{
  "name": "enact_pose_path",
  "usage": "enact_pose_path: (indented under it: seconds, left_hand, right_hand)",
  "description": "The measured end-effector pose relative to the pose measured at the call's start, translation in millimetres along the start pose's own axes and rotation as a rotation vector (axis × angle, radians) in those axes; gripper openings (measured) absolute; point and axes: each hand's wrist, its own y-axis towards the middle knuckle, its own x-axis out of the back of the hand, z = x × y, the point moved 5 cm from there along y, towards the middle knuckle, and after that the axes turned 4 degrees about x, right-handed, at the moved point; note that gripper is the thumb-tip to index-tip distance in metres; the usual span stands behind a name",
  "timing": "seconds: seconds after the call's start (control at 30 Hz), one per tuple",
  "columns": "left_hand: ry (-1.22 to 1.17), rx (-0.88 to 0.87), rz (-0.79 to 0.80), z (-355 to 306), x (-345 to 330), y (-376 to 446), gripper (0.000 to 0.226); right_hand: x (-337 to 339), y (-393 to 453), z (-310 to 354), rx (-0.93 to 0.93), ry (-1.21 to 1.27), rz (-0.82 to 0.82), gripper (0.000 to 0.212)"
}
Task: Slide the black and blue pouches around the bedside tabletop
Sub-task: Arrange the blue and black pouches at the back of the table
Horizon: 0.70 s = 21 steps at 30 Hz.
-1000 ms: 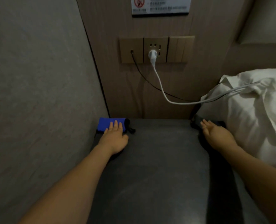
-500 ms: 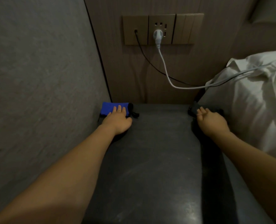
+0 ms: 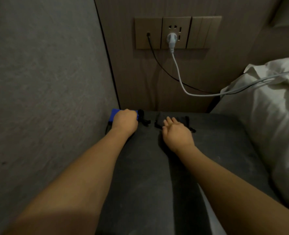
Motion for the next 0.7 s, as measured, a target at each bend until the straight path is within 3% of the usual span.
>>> enact_pose_path:
  seconds: [0.27, 0.47, 0.7]
  left_hand:
    - [-0.541, 0.219, -0.037, 40.3, 0.3, 7.4, 0.028]
    - [-0.280, -0.037, 0.006, 22.7, -1.7, 0.2, 0.038]
    - [-0.086, -0.062, 0.012, 17.4, 2.8, 12.1, 0.035]
  right_hand:
    - [-20.8, 6.1, 56.1, 0.090, 0.011, 0.009, 0.048]
    - [-15.8, 8.6, 51.6, 0.091, 0.047, 0.059, 0.047]
    - [-9.0, 5.8, 45.6, 0.088, 0.078, 0.105, 0.046]
